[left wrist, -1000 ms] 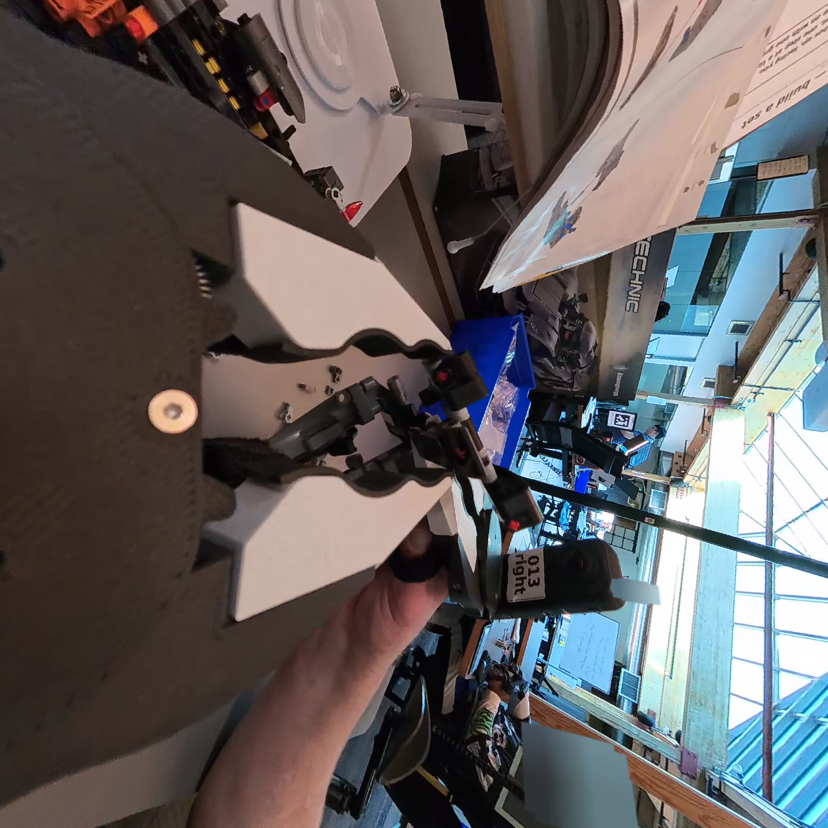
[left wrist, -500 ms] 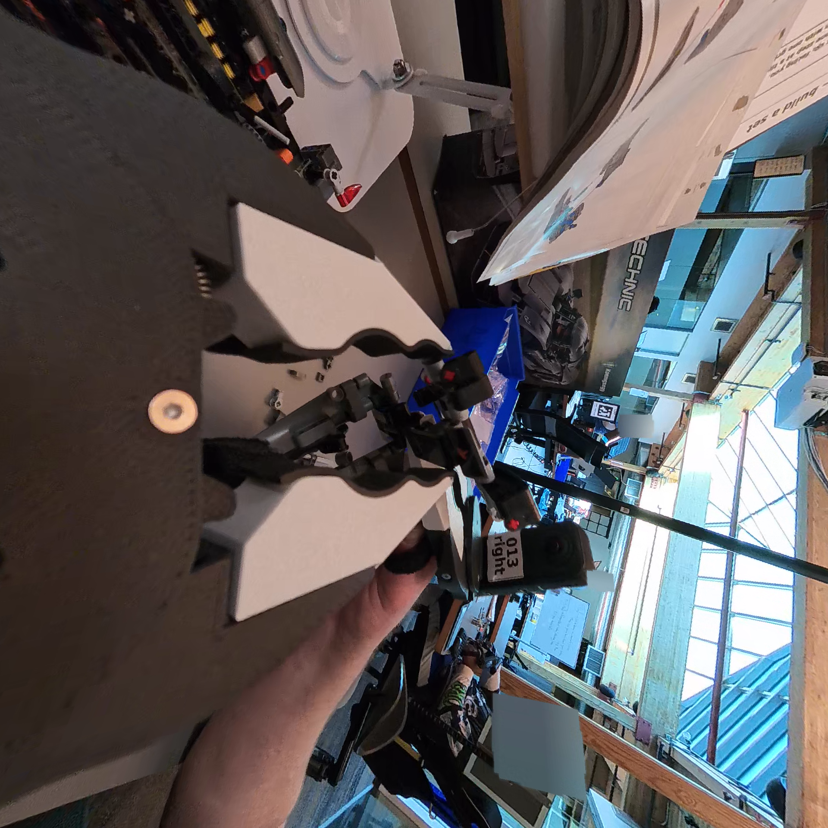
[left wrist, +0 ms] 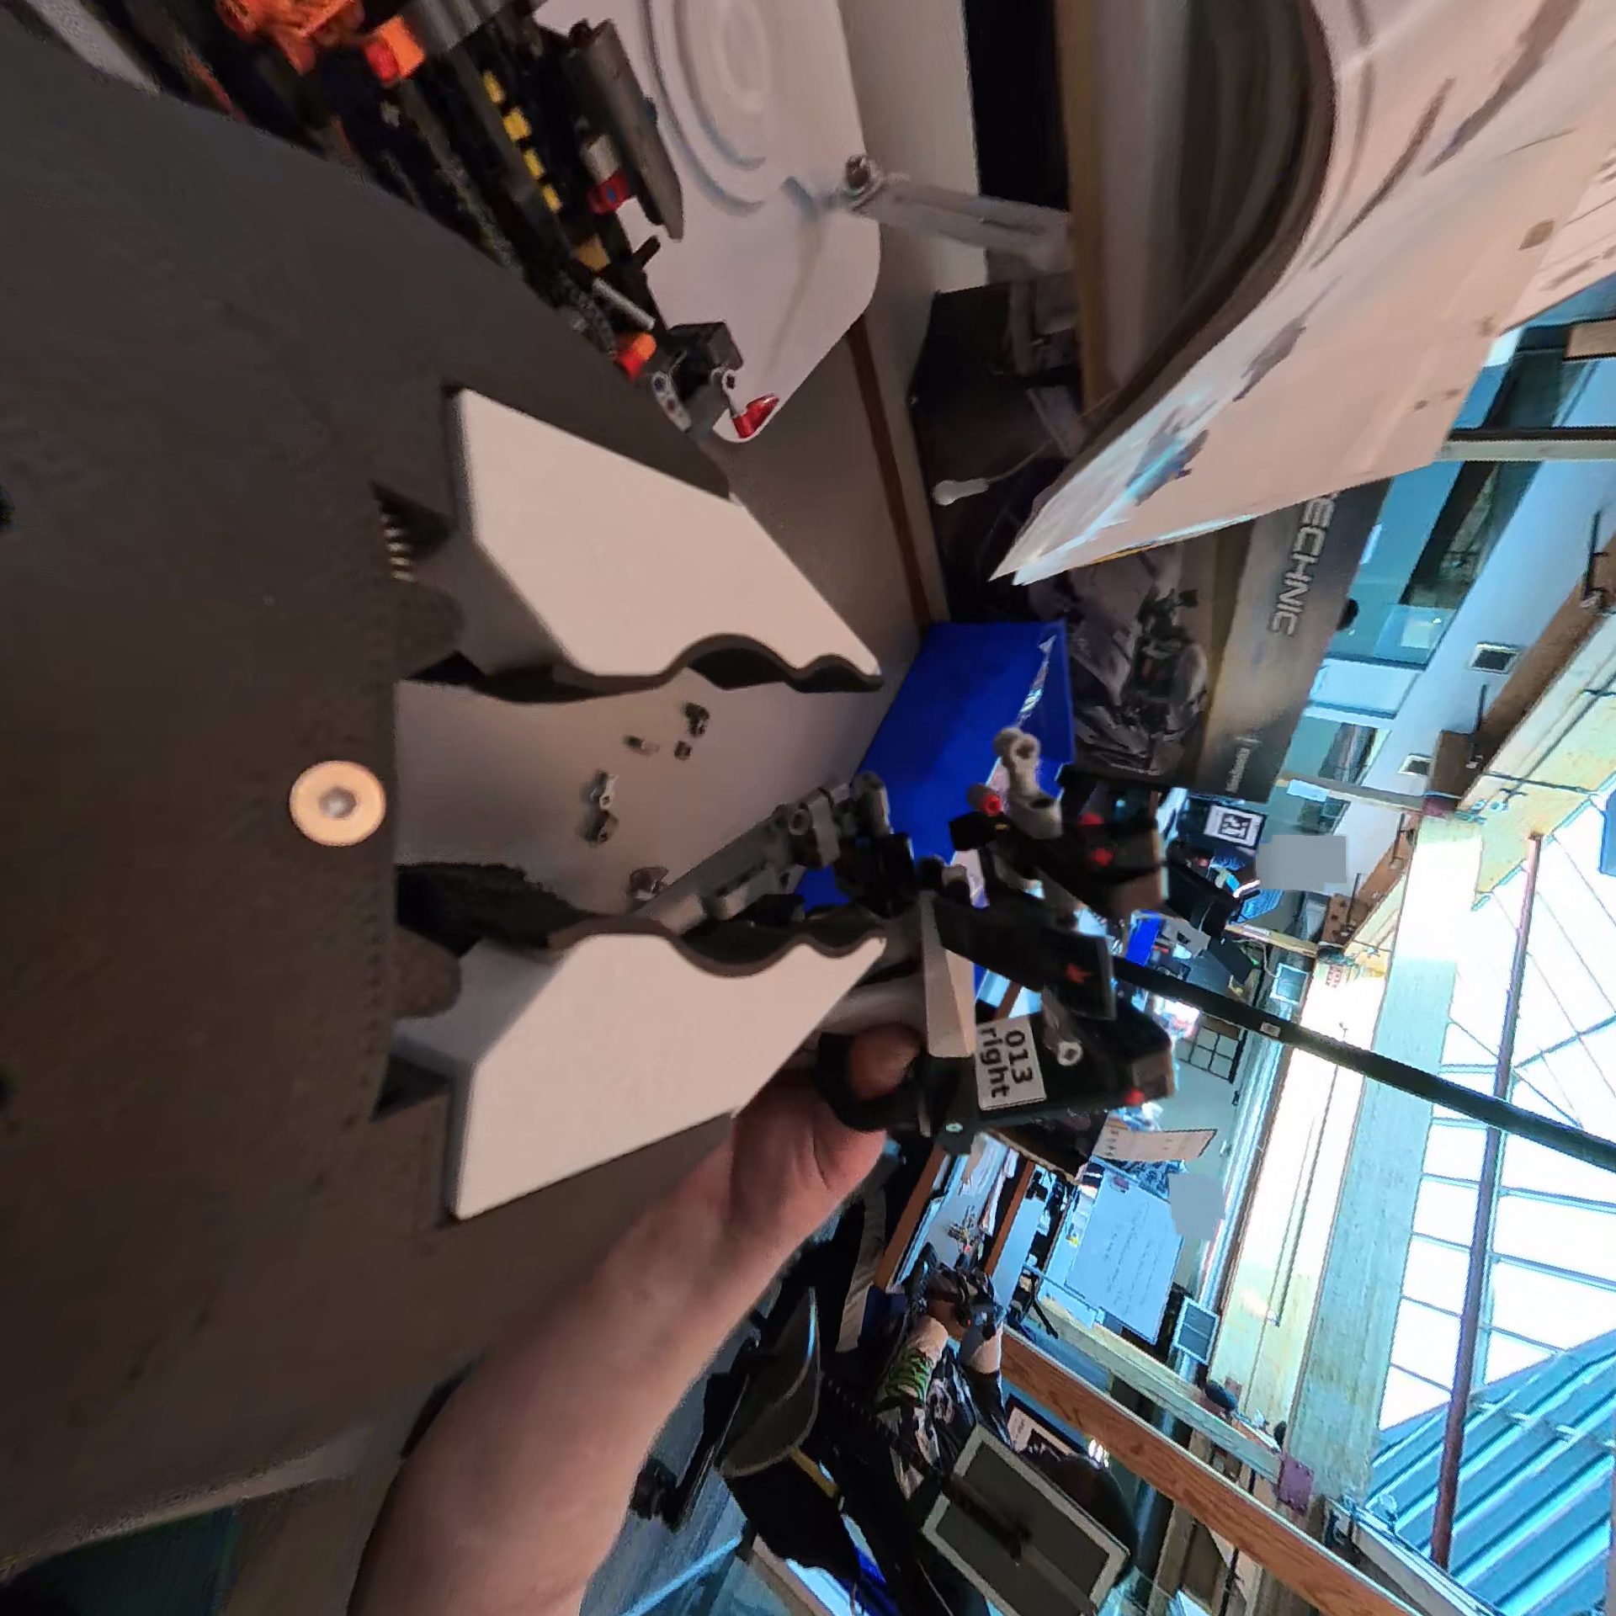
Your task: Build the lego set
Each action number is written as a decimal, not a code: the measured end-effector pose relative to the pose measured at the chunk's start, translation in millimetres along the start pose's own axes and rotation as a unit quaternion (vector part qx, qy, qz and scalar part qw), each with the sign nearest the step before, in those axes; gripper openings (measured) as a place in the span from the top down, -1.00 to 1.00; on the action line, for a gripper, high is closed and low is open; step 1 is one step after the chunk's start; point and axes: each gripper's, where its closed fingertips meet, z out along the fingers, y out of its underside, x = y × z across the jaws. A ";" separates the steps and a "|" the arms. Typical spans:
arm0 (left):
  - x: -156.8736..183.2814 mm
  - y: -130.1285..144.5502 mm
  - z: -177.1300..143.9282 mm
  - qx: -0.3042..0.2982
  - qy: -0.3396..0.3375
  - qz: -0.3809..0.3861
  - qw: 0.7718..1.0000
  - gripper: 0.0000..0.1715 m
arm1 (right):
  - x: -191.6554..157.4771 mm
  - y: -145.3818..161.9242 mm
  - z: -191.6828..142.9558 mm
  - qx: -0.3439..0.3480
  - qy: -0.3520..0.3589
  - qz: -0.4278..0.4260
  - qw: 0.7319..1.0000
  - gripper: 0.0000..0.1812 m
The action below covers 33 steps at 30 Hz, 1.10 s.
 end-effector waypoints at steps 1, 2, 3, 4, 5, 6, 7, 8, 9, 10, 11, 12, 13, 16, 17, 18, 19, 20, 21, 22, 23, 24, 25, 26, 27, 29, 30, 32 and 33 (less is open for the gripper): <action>-1.1 4.8 0.7 -0.007 0.002 -0.012 1.000 0.42 | -1.2 -0.4 0.1 0.002 -0.004 -0.001 1.000 0.95; -3.0 11.2 1.7 -0.020 0.003 -0.026 0.999 0.41 | -2.5 -1.7 0.0 0.007 -0.009 -0.002 1.000 0.95; -3.1 18.3 2.5 -0.035 0.010 -0.041 0.998 0.41 | -3.4 -3.0 -0.5 0.011 -0.012 -0.002 1.000 0.95; -3.2 26.2 2.8 -0.052 0.017 -0.059 0.997 0.44 | -3.6 -3.6 -0.9 0.012 -0.013 0.000 1.000 0.95; -2.2 34.7 2.7 -0.071 0.028 -0.078 0.994 0.46 | -3.4 -4.1 -1.4 0.012 -0.012 -0.002 1.000 0.95; 1.0 40.8 2.0 -0.083 0.046 -0.097 0.991 0.44 | -3.2 -4.9 -2.1 0.014 -0.010 -0.004 1.000 0.95; 3.7 42.7 0.9 -0.083 0.060 -0.113 0.988 0.44 | -3.4 -5.7 -2.5 0.015 -0.009 -0.006 1.000 0.95; 5.3 43.3 0.1 -0.079 0.068 -0.127 0.986 0.46 | -3.7 -6.2 -2.8 0.015 -0.008 -0.008 1.000 0.95; 7.1 44.3 -0.3 -0.078 0.077 -0.139 0.984 0.48 | -4.0 -6.7 -3.1 0.016 -0.007 -0.011 1.000 0.95; 8.9 45.9 0.0 -0.080 0.084 -0.149 0.982 0.50 | -4.7 -7.7 -3.3 0.018 -0.008 -0.014 1.000 0.95; 10.3 48.4 0.8 -0.085 0.089 -0.157 0.980 0.53 | -5.7 -8.1 -3.3 0.019 -0.010 -0.015 1.000 0.95; 11.8 51.7 2.0 -0.092 0.093 -0.164 0.978 0.56 | -6.1 -8.1 -3.2 0.019 -0.011 -0.015 1.000 0.95; 14.2 54.0 3.3 -0.096 0.099 -0.170 0.976 0.61 | -6.0 -7.9 -3.1 0.018 -0.010 -0.017 1.000 0.95; 21.3 55.0 5.2 -0.094 0.121 -0.183 0.971 0.74 | -6.3 -8.2 -3.1 0.020 -0.011 -0.018 1.000 0.95; 22.4 54.7 5.3 -0.093 0.124 -0.184 0.971 0.79 | -5.9 -8.2 -3.2 0.020 -0.010 -0.019 1.000 0.95; 23.1 53.9 5.2 -0.090 0.128 -0.186 0.970 0.84 | -5.7 -8.3 -3.4 0.020 -0.010 -0.019 1.000 0.95; 23.3 53.1 4.8 -0.086 0.129 -0.188 0.970 0.90 | -5.8 -8.3 -3.3 0.020 -0.010 -0.019 1.000 0.95; 23.2 52.4 4.6 -0.082 0.129 -0.190 0.970 0.95 | -5.5 -8.4 -3.3 0.020 -0.010 -0.019 1.000 0.95; 23.7 52.0 4.6 -0.080 0.131 -0.191 0.970 0.97 | -5.6 -8.3 -3.3 0.021 -0.010 -0.019 1.000 0.95; 24.5 52.4 4.5 -0.080 0.133 -0.193 0.969 0.98 | -6.2 -8.3 -3.1 0.021 -0.012 -0.019 1.000 0.95; 24.4 52.7 4.6 -0.080 0.131 -0.194 0.969 0.99 | -6.6 -8.6 -3.2 0.021 -0.013 -0.020 0.999 0.95; 23.5 51.8 4.6 -0.076 0.128 -0.195 0.969 0.99 | -6.8 -8.9 -3.1 0.023 -0.013 -0.021 0.999 0.95; 23.8 50.5 4.3 -0.072 0.129 -0.197 0.969 0.99 | -7.3 -9.6 -3.5 0.026 -0.015 -0.020 0.999 0.95; 24.0 49.6 4.1 -0.069 0.130 -0.199 0.969 1.00 | -7.5 -10.1 -3.7 0.027 -0.017 -0.018 0.999 0.95; 23.2 49.2 4.1 -0.067 0.126 -0.201 0.969 1.00 | -7.7 -10.2 -3.8 0.029 -0.020 -0.015 0.999 0.95; 22.9 49.0 3.9 -0.064 0.121 -0.200 0.970 1.00 | -7.7 -10.6 -3.5 0.032 -0.024 -0.011 0.999 0.94; 22.5 48.6 3.4 -0.062 0.118 -0.199 0.971 1.00 | -7.7 -10.4 -3.2 0.033 -0.026 -0.009 0.999 0.94; 20.6 48.4 2.1 -0.060 0.110 -0.200 0.972 1.00 | -8.0 -9.8 -2.5 0.035 -0.030 -0.008 0.999 0.94; 20.2 47.2 1.4 -0.056 0.109 -0.201 0.972 1.00 | -8.1 -10.1 -2.3 0.038 -0.031 -0.007 0.999 0.94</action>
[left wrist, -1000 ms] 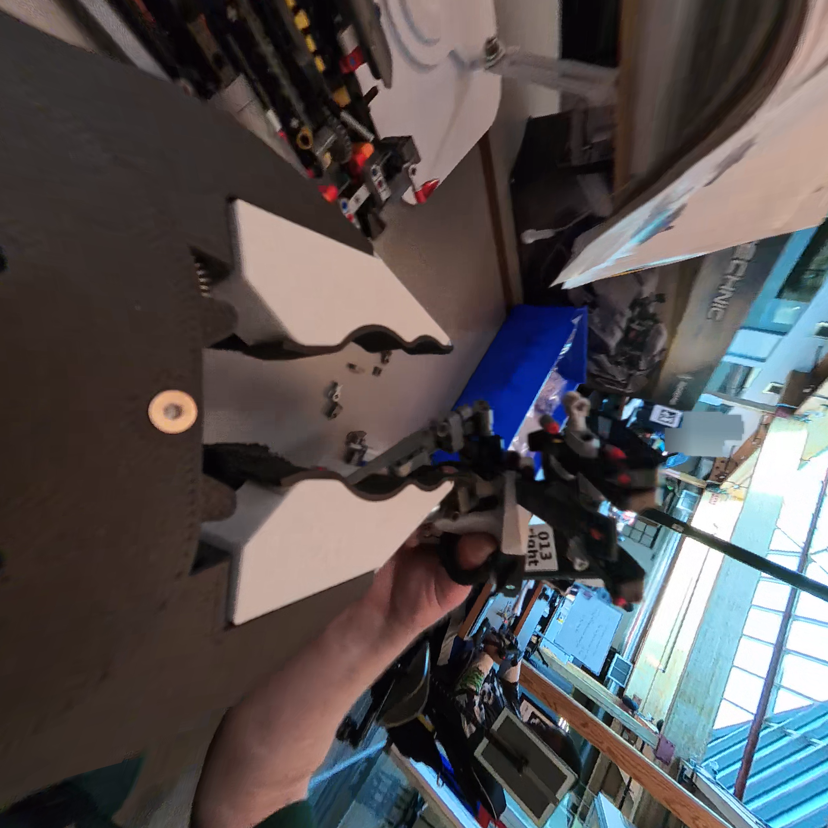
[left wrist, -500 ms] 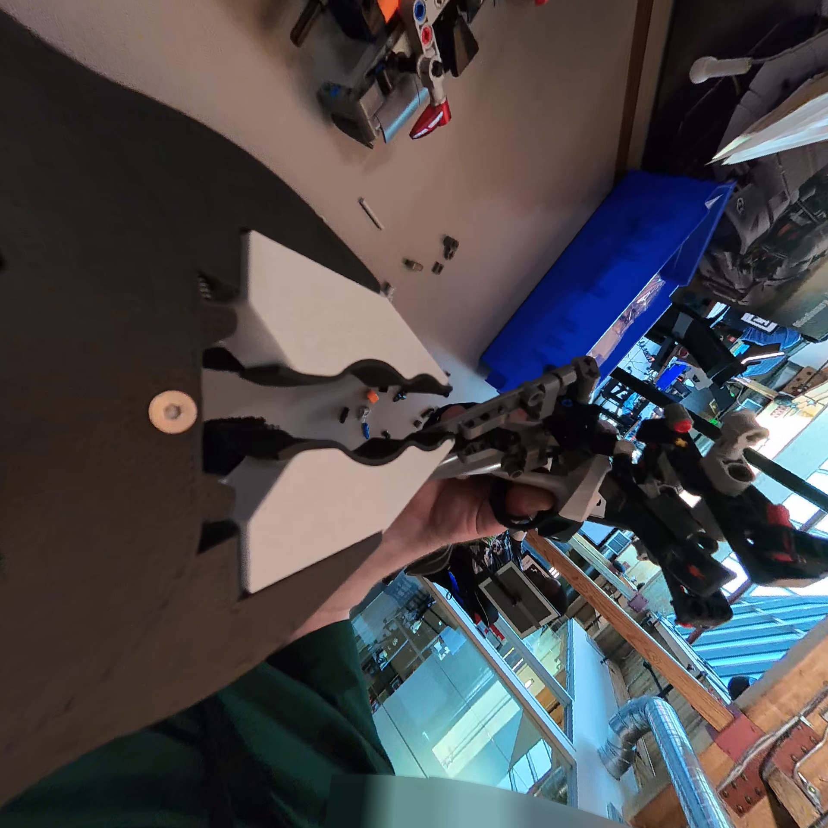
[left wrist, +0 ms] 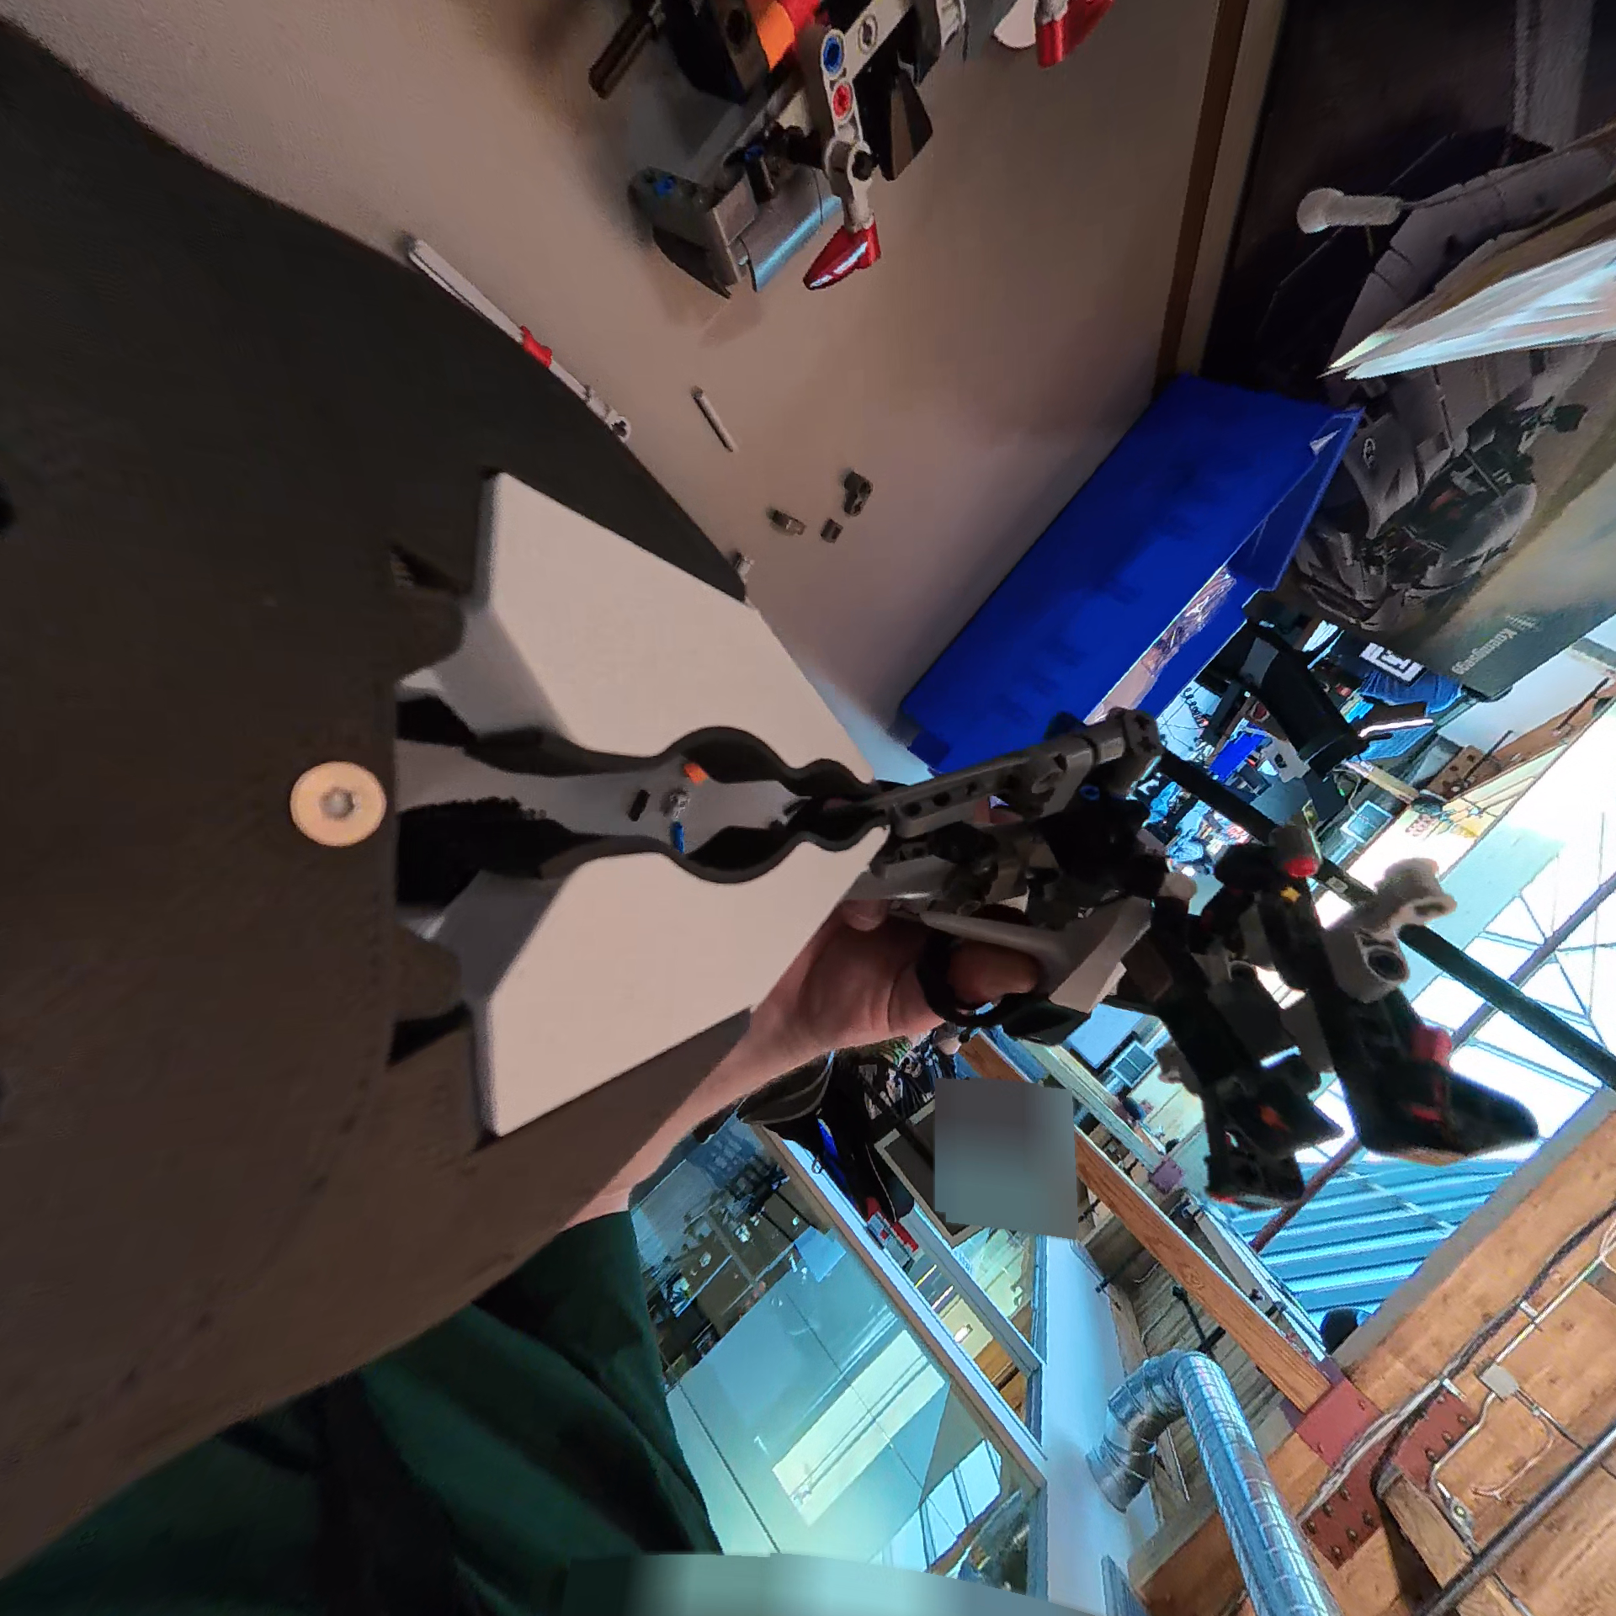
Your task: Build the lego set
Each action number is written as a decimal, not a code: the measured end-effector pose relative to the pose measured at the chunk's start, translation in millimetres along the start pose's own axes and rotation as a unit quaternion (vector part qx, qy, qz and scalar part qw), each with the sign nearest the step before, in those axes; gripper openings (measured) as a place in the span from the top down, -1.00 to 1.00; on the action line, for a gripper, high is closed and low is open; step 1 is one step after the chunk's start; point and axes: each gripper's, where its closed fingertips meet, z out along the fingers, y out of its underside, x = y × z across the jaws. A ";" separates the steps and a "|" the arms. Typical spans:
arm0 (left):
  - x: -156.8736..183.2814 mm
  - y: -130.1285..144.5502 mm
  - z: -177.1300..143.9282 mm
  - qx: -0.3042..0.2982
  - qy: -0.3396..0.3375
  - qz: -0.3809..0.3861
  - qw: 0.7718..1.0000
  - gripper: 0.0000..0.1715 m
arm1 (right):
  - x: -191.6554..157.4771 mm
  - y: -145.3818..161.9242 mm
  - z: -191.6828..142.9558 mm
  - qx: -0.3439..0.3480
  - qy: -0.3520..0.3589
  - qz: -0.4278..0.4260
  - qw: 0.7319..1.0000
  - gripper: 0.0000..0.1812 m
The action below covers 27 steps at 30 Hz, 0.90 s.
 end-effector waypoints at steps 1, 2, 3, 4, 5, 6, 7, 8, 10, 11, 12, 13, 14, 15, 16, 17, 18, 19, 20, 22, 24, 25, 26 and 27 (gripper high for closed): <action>-0.7 -1.8 -1.1 0.007 -0.003 0.000 1.000 1.00 | -0.3 -0.2 0.1 0.003 -0.003 0.002 1.000 0.94; -1.4 -2.9 -1.9 0.012 -0.006 -0.002 1.000 1.00 | -0.7 -0.2 0.4 0.004 -0.006 0.005 1.000 0.94; -1.6 -2.6 -2.2 0.013 -0.006 -0.004 1.000 1.00 | -0.4 0.1 0.5 0.003 -0.005 0.005 1.000 0.93; -2.0 -2.5 -2.4 0.014 -0.006 -0.004 1.000 1.00 | 0.0 -0.1 0.6 0.004 -0.003 0.004 1.000 0.92; -3.1 -3.3 -2.9 0.019 -0.010 -0.004 1.000 1.00 | 0.1 0.0 0.7 0.003 -0.003 0.003 1.000 0.92; -4.1 -3.6 -3.6 0.021 -0.012 -0.008 1.000 1.00 | 0.7 0.5 0.8 0.001 -0.002 0.002 1.000 0.91; -4.9 -4.2 -4.1 0.024 -0.013 -0.009 1.000 1.00 | 1.2 0.6 0.7 0.001 -0.002 0.003 1.000 0.90; -6.0 -5.1 -4.8 0.028 -0.016 -0.010 0.999 1.00 | 1.3 -0.2 0.2 0.004 -0.004 0.005 1.000 0.88; -9.4 -7.1 -6.7 0.036 -0.024 -0.013 0.999 1.00 | 2.9 -1.6 -0.9 0.008 -0.003 0.011 1.000 0.83; -10.5 -8.3 -7.6 0.041 -0.025 -0.017 0.999 1.00 | 4.2 -1.3 -1.1 0.008 -0.001 0.010 1.000 0.82; -11.3 -9.3 -8.4 0.047 -0.026 -0.020 0.998 1.00 | 5.9 -0.6 -1.3 0.006 0.002 0.009 1.000 0.83; -12.2 -9.3 -8.7 0.050 -0.028 -0.021 0.998 1.00 | 7.4 0.8 -1.1 0.003 0.005 0.010 1.000 0.83; -12.8 -8.6 -8.3 0.050 -0.029 -0.023 0.998 1.00 | 8.6 1.9 -0.9 0.002 0.005 0.012 1.000 0.83; -12.4 -7.9 -7.8 0.050 -0.027 -0.025 0.998 1.00 | 9.9 2.4 -0.7 0.003 0.006 0.015 1.000 0.83; -12.4 -7.0 -7.0 0.050 -0.026 -0.028 0.998 1.00 | 11.1 3.3 -0.5 0.003 0.007 0.019 1.000 0.83; -13.1 -6.0 -6.3 0.049 -0.028 -0.030 0.998 1.00 | 12.0 4.2 -0.2 0.002 0.008 0.021 1.000 0.82; -13.5 -5.7 -6.0 0.050 -0.029 -0.031 0.998 1.00 | 12.3 4.4 -0.1 0.003 0.008 0.022 1.000 0.82; -13.8 -5.3 -6.0 0.049 -0.030 -0.033 0.998 1.00 | 12.5 4.8 -0.1 0.001 0.009 0.020 1.000 0.83; -14.6 -5.3 -6.2 0.049 -0.032 -0.035 0.998 1.00 | 12.7 5.4 0.1 -0.001 0.011 0.018 1.000 0.84; -14.2 -5.0 -6.5 0.048 -0.032 -0.037 0.998 1.00 | 12.6 5.4 0.0 -0.003 0.013 0.015 1.000 0.83; -14.4 -4.7 -7.3 0.048 -0.037 -0.038 0.997 1.00 | 13.7 5.7 -0.2 -0.004 0.017 0.016 1.000 0.82; -14.6 -4.2 -7.6 0.047 -0.038 -0.039 0.997 1.00 | 14.9 5.9 -0.6 -0.005 0.020 0.016 1.000 0.82; -14.8 -4.4 -8.1 0.049 -0.039 -0.040 0.997 1.00 | 15.7 5.7 -0.8 -0.004 0.022 0.016 1.000 0.82; -15.2 -4.4 -8.5 0.050 -0.039 -0.041 0.997 1.00 | 16.0 5.7 -1.1 -0.005 0.023 0.017 1.000 0.81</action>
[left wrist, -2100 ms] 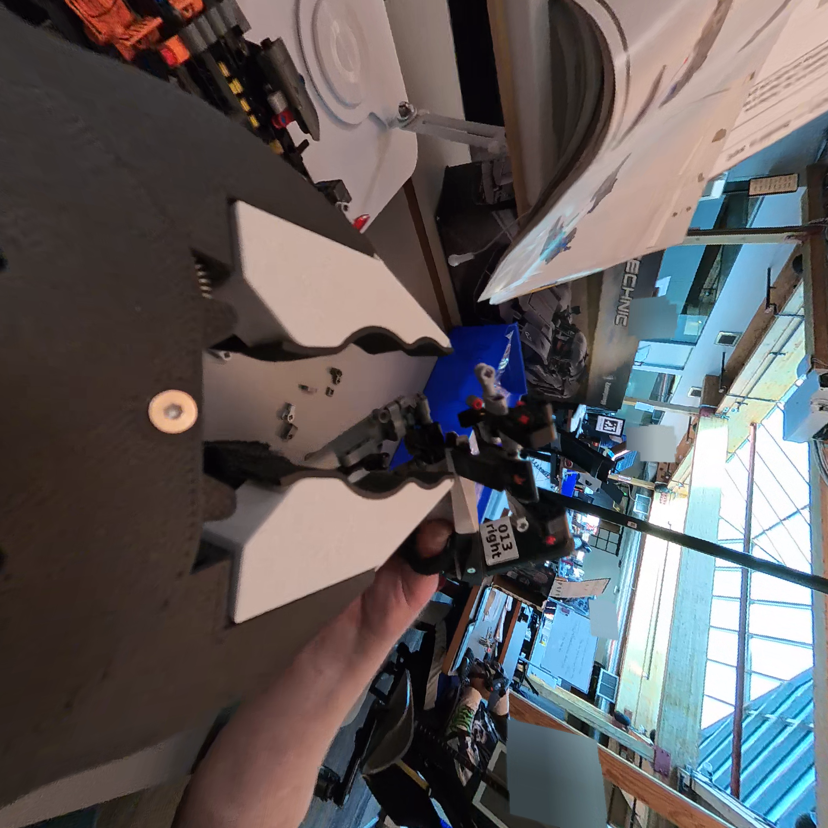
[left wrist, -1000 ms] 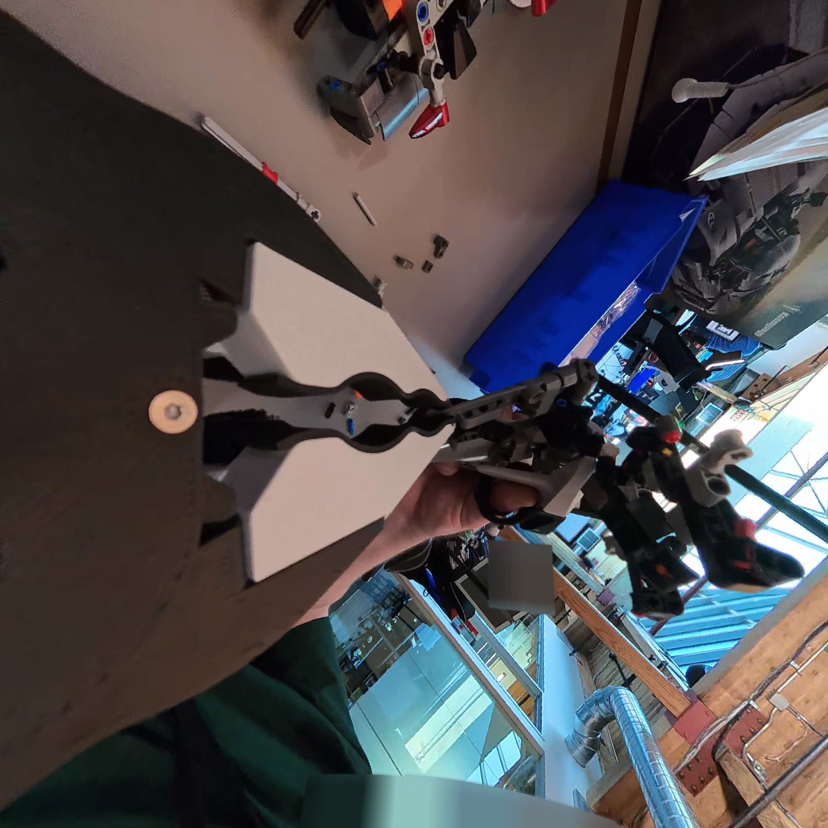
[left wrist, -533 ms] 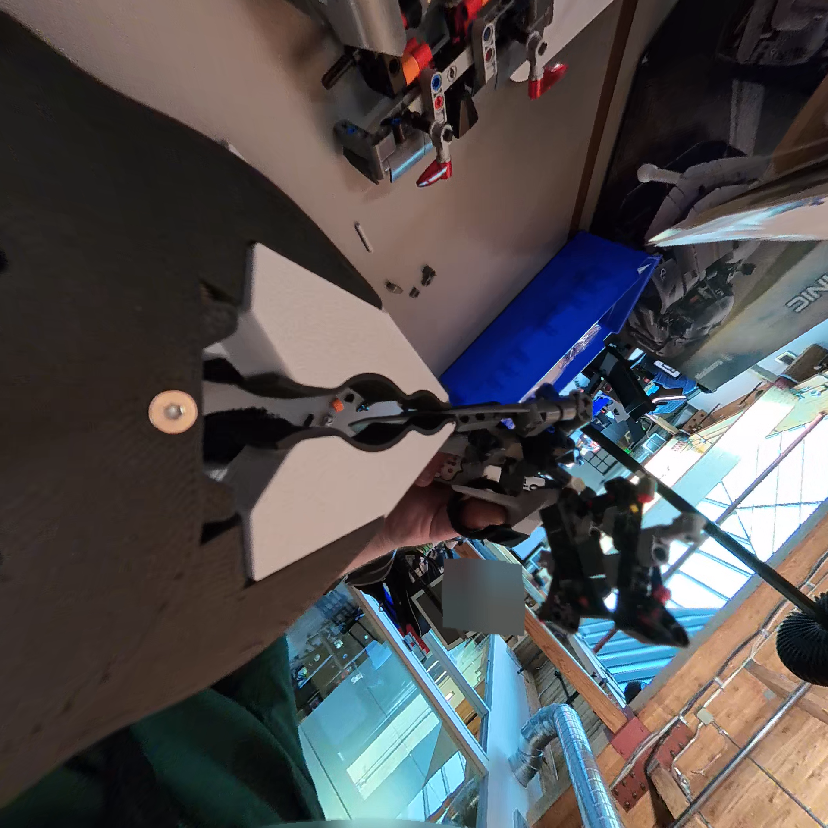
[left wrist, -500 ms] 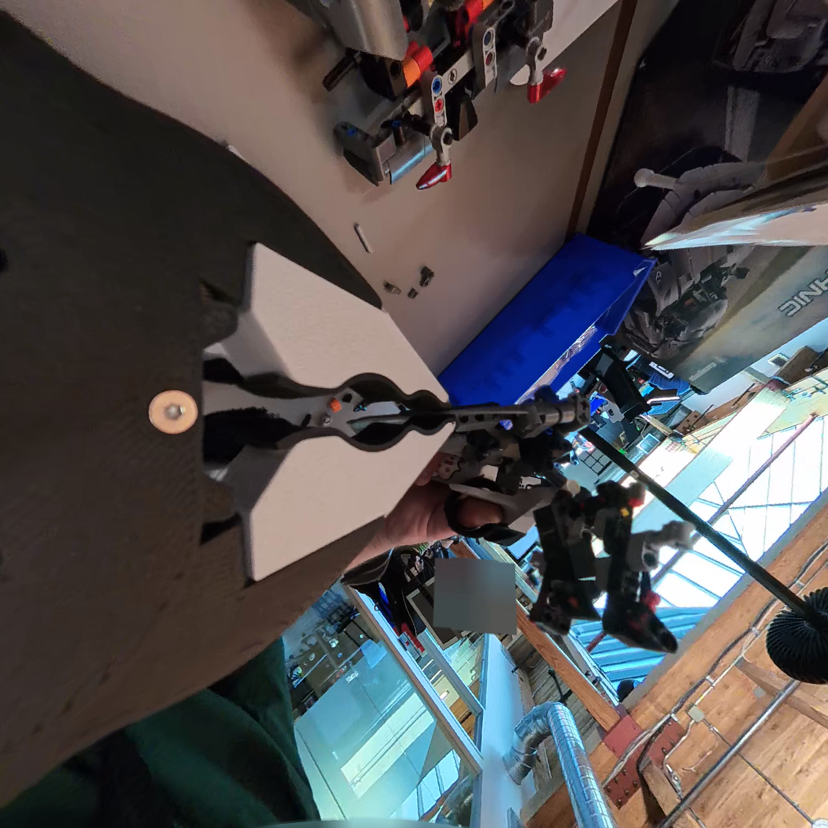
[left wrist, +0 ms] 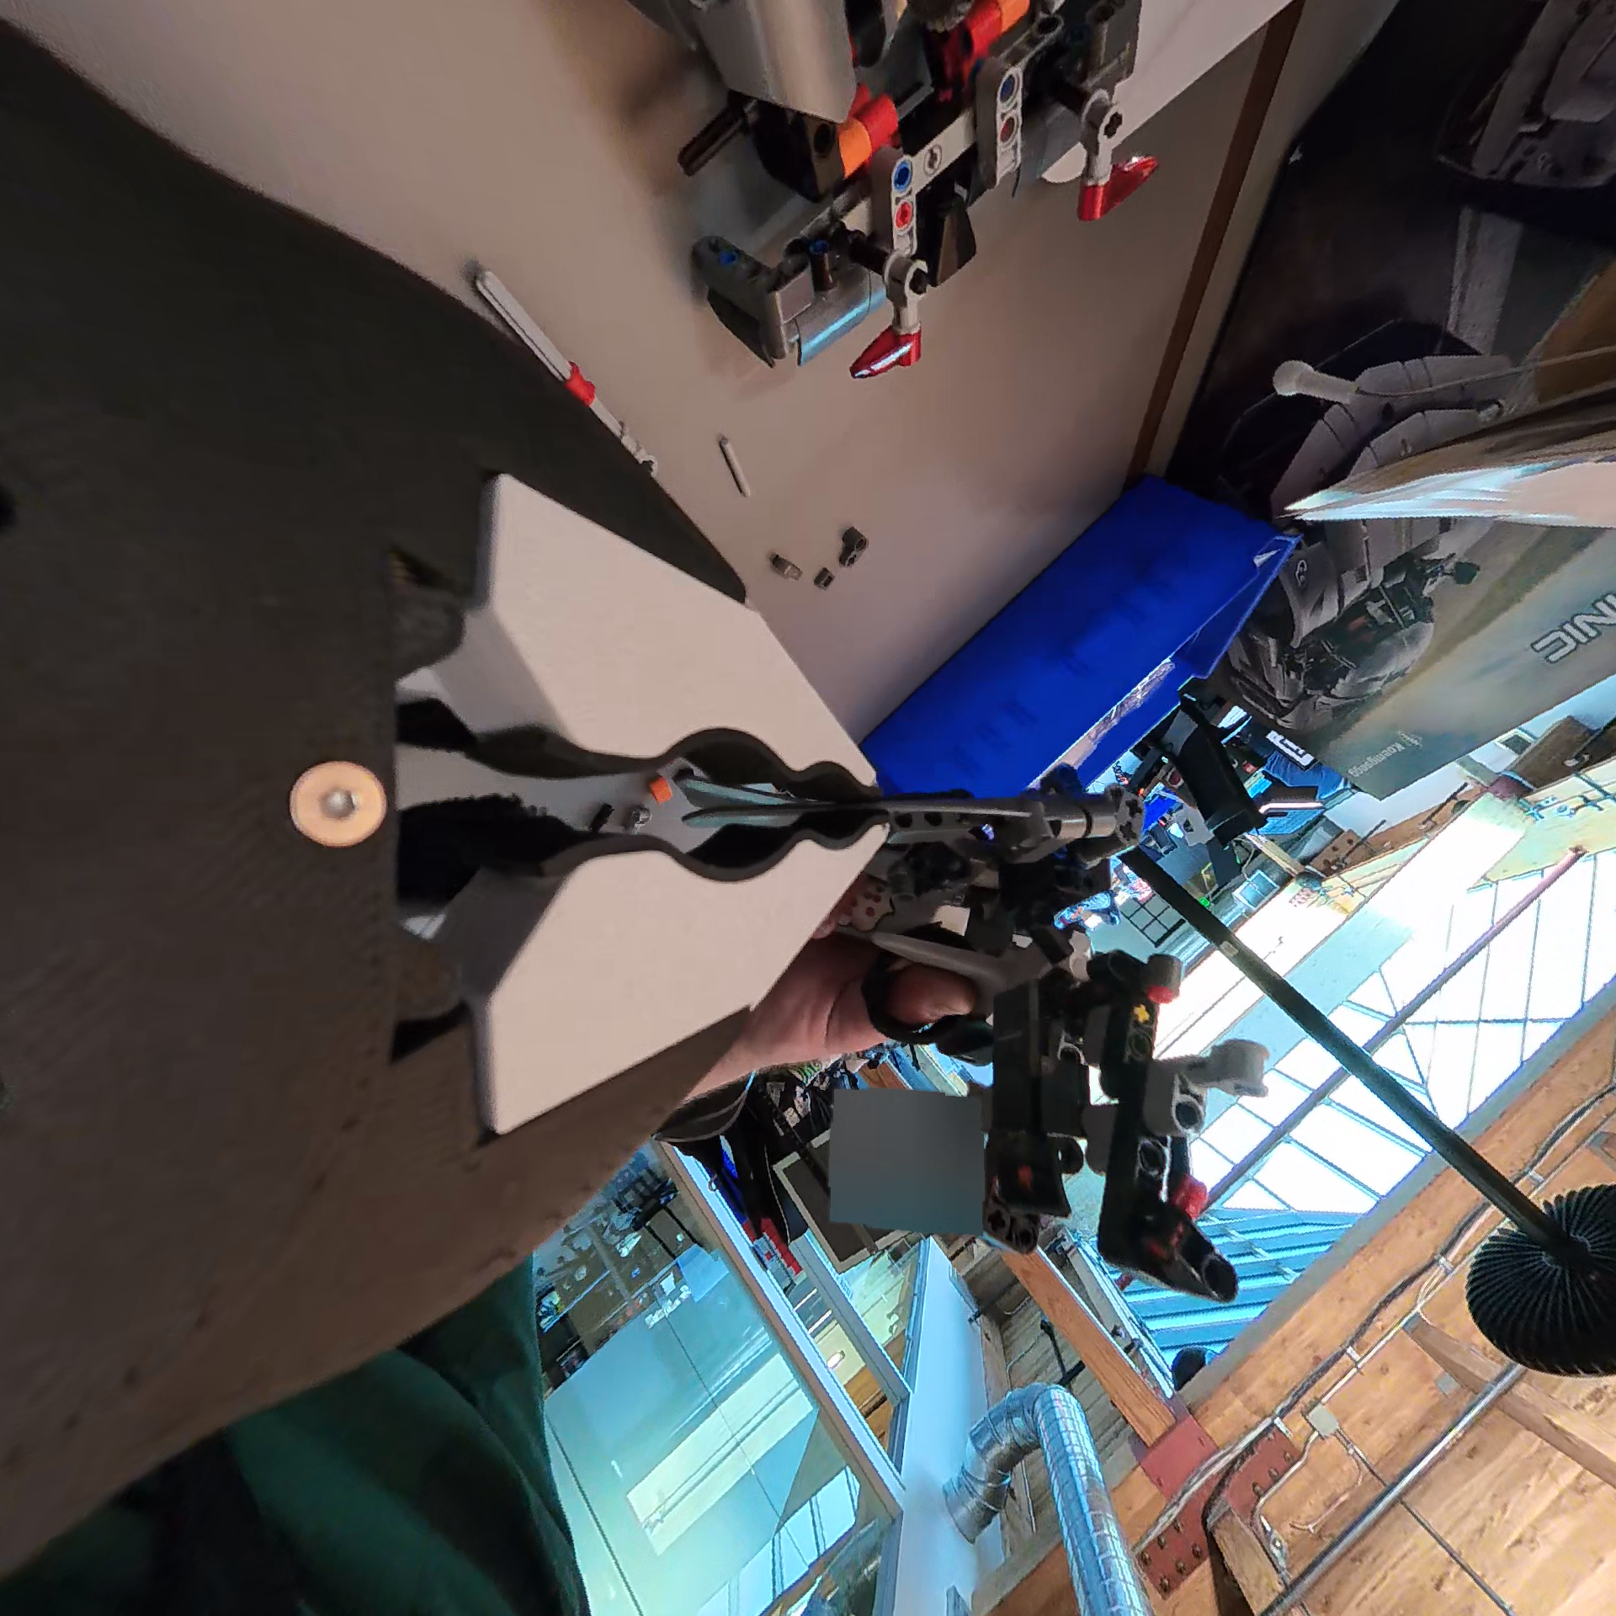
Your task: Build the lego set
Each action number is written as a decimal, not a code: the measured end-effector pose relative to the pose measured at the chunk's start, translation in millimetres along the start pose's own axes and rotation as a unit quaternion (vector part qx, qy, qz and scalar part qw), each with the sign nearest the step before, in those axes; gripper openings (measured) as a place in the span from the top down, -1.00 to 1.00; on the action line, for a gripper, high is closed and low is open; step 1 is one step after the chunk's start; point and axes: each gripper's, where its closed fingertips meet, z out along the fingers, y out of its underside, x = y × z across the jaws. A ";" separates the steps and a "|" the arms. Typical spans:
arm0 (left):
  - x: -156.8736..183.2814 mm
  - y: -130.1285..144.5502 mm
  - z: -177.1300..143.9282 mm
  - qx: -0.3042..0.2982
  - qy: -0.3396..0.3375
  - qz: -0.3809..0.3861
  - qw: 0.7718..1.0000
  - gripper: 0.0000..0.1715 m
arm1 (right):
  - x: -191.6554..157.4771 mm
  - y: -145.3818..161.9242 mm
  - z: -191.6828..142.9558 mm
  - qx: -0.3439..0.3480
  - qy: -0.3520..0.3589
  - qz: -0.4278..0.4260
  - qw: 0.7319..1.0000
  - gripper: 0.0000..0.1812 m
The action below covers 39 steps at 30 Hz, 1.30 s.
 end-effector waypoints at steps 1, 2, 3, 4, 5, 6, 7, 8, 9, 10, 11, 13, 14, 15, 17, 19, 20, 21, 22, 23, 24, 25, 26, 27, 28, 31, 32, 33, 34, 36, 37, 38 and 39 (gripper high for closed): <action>-0.3 0.1 -0.4 0.000 0.000 -0.002 1.000 1.00 | 0.7 0.1 -0.2 -0.001 0.002 0.001 1.000 0.81; -0.6 -0.1 -0.9 0.002 0.000 -0.004 1.000 1.00 | 1.9 0.2 -0.6 -0.001 0.006 0.000 1.000 0.81; -1.3 -0.2 -1.5 0.003 -0.001 -0.005 1.000 1.00 | 2.4 0.1 -0.9 -0.001 0.009 0.000 1.000 0.80; -1.9 0.5 -2.1 0.002 -0.004 -0.006 1.000 1.00 | 3.5 -0.1 -1.1 0.000 0.013 0.000 1.000 0.80; -2.8 2.0 -2.8 -0.001 -0.006 -0.009 1.000 1.00 | 5.0 -0.5 -1.9 0.001 0.019 0.000 1.000 0.79; -4.0 3.3 -3.8 -0.003 -0.010 -0.012 1.000 1.00 | 7.1 -1.0 -2.8 0.002 0.025 0.001 1.000 0.79; -5.1 4.9 -5.2 -0.006 -0.014 -0.015 1.000 1.00 | 9.0 -2.1 -4.2 0.004 0.031 0.002 0.999 0.79; -6.0 7.4 -6.7 -0.010 -0.017 -0.018 1.000 1.00 | 10.7 -3.8 -6.0 0.007 0.037 0.000 0.999 0.77; -7.2 10.5 -8.6 -0.015 -0.022 -0.022 0.999 1.00 | 12.2 -5.6 -7.9 0.008 0.043 -0.004 0.999 0.77; -9.2 14.7 -10.9 -0.021 -0.030 -0.028 0.999 1.00 | 13.9 -7.6 -10.2 0.010 0.050 -0.008 0.999 0.77; -11.4 20.0 -13.3 -0.030 -0.038 -0.033 0.998 1.00 | 14.9 -10.4 -13.0 0.012 0.055 -0.011 0.998 0.76; -15.8 32.8 -18.1 -0.049 -0.056 -0.044 0.996 1.00 | 16.0 -18.0 -19.7 0.023 0.062 -0.017 0.998 0.76; -17.4 39.0 -20.9 -0.058 -0.064 -0.046 0.995 1.00 | 17.3 -21.0 -22.8 0.026 0.067 -0.021 0.997 0.78; -19.6 45.2 -23.8 -0.069 -0.075 -0.047 0.994 1.00 | 19.2 -22.9 -25.6 0.028 0.071 -0.022 0.997 0.78; -23.6 55.1 -29.4 -0.084 -0.095 -0.050 0.991 1.00 | 23.4 -24.7 -29.3 0.034 0.073 -0.015 0.997 0.78; -24.8 65.7 -31.7 -0.099 -0.101 -0.061 0.988 1.00 | 28.3 -22.8 -30.5 0.035 0.075 -0.005 0.997 0.78; -25.7 71.0 -32.7 -0.108 -0.106 -0.064 0.986 1.00 | 30.2 -21.3 -30.3 0.034 0.075 -0.001 0.997 0.78; -26.5 76.2 -33.7 -0.117 -0.111 -0.068 0.984 1.00 | 31.2 -19.4 -29.5 0.031 0.075 0.000 0.997 0.78; -27.1 81.1 -34.6 -0.128 -0.116 -0.070 0.983 1.00 | 31.9 -17.5 -28.5 0.027 0.075 0.000 0.997 0.78; -26.8 86.2 -35.3 -0.138 -0.118 -0.075 0.980 1.00 | 32.1 -16.2 -27.5 0.025 0.075 0.000 0.997 0.78; -26.4 91.6 -35.8 -0.150 -0.120 -0.082 0.978 1.00 | 31.7 -15.1 -26.6 0.023 0.074 0.001 0.997 0.78; -26.4 97.1 -36.5 -0.163 -0.124 -0.087 0.975 1.00 | 31.0 -14.4 -25.7 0.022 0.071 0.002 0.997 0.78; -27.1 103.3 -37.8 -0.180 -0.130 -0.089 0.971 1.00 | 29.9 -13.9 -24.9 0.020 0.068 0.004 0.997 0.78; -28.6 108.7 -40.0 -0.195 -0.138 -0.090 0.967 1.00 | 28.4 -14.0 -24.4 0.020 0.065 0.004 0.998 0.78; -30.1 112.4 -41.8 -0.204 -0.144 -0.094 0.964 1.00 | 26.5 -14.9 -24.3 0.020 0.063 0.003 0.998 0.78; -32.7 114.4 -44.5 -0.206 -0.148 -0.109 0.961 1.00 | 15.7 -18.3 -23.2 0.016 0.045 -0.013 0.999 0.77; -33.7 114.0 -44.5 -0.204 -0.148 -0.113 0.961 1.00 | 11.2 -19.7 -22.8 0.012 0.039 -0.017 0.999 0.76; -35.1 114.0 -44.3 -0.204 -0.149 -0.115 0.961 1.00 | 5.8 -20.0 -21.9 0.003 0.034 -0.026 0.999 0.74; -36.8 114.4 -44.1 -0.204 -0.152 -0.116 0.960 1.00 | -0.2 -19.4 -20.9 -0.012 0.031 -0.039 0.999 0.72; -39.0 116.1 -43.2 -0.201 -0.151 -0.124 0.960 1.00 | -13.1 -18.6 -20.1 -0.046 0.036 -0.082 0.995 0.68; -41.0 117.2 -43.5 -0.199 -0.152 -0.125 0.960 1.00 | -20.7 -15.5 -20.2 -0.068 0.037 -0.102 0.992 0.66; -41.7 116.6 -44.0 -0.193 -0.150 -0.132 0.961 1.00 | -27.9 -10.9 -21.1 -0.092 0.038 -0.116 0.988 0.63; -42.0 115.4 -44.8 -0.188 -0.149 -0.136 0.961 1.00 | -36.0 -5.4 -22.3 -0.112 0.038 -0.128 0.985 0.59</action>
